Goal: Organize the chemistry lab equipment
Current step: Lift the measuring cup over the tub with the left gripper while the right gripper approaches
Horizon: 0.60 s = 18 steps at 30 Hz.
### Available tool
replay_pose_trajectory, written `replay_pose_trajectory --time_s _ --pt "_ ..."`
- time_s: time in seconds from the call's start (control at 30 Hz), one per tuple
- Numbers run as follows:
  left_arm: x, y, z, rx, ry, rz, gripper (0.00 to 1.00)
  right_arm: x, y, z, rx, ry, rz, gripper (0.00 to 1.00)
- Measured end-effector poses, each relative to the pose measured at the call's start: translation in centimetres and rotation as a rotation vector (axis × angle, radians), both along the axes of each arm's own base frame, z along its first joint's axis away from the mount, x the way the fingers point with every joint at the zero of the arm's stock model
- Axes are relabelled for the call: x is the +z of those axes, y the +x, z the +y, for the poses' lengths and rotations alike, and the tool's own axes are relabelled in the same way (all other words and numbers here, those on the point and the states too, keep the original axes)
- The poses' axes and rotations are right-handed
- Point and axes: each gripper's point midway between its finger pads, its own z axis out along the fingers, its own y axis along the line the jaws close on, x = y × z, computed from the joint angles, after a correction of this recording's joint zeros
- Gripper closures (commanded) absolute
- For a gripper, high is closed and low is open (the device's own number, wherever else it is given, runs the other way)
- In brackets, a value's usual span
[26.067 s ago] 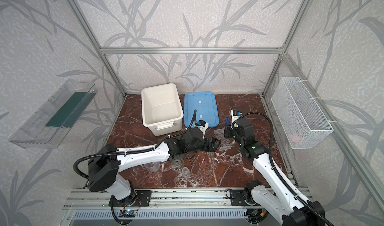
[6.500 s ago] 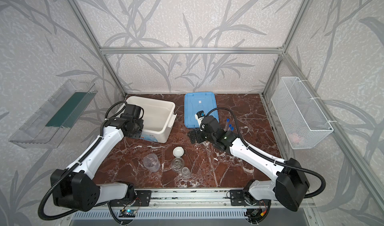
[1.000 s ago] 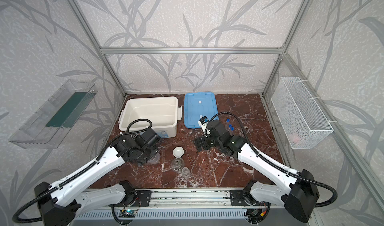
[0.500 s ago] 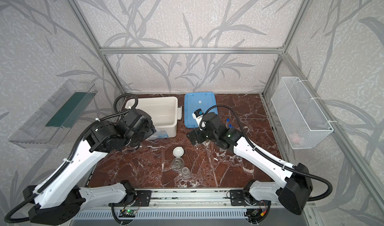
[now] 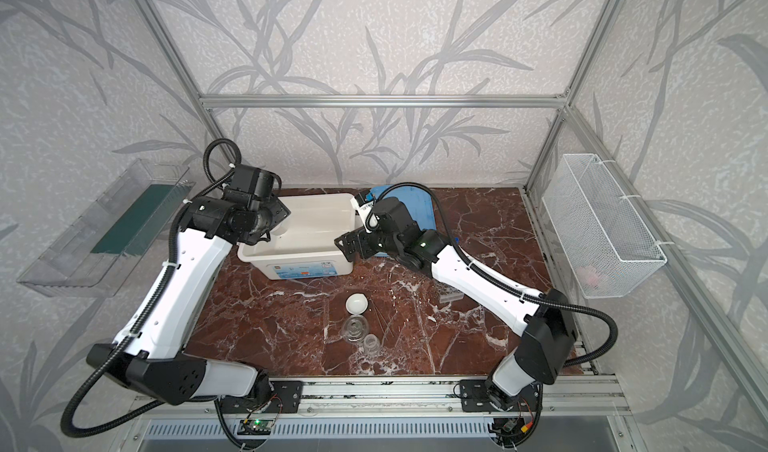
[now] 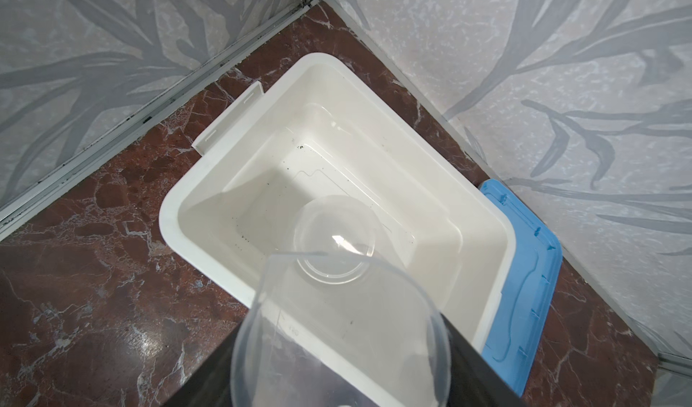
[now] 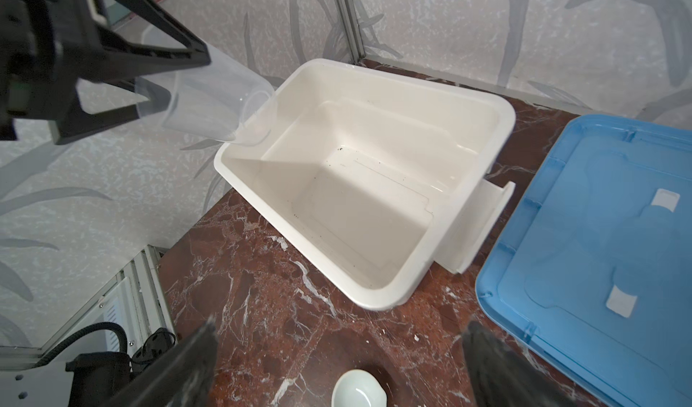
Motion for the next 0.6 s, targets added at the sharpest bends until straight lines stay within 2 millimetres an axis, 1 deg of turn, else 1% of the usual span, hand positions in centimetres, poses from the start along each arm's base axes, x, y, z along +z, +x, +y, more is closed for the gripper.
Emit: replay_pose_trajectory --time_s 0.1,0.2,0.27,0.33,0.43,0.53,0.6 --pt "-2.5 1.8 1.5 0.014 0.020 0.054 0.32 0.1 0.2 2.3 0.021 0.011 0.006 0.01" --pt "-5.7 3.5 2.7 0.013 0.031 0.122 0.32 -0.1 0.9 4.7 0.035 0.022 0.013 0.02" --pt "-7.6 4.4 3.1 0.008 0.025 0.163 0.32 -0.8 1.2 6.0 0.046 0.018 0.025 0.02" --pt "-9.4 5.3 3.3 -0.005 0.017 0.198 0.33 -2.0 1.6 7.1 0.055 0.002 0.041 0.02" --pt "-11.2 6.1 3.4 -0.027 0.024 0.248 0.33 -3.8 1.9 8.2 0.062 -0.033 0.065 0.03" --pt "-12.3 7.5 3.4 -0.049 0.040 0.291 0.33 -5.3 2.0 8.3 0.059 -0.068 0.084 0.03" --pt "-12.7 8.6 3.6 -0.062 0.059 0.309 0.33 -5.7 2.0 8.2 0.058 -0.082 0.089 0.03"
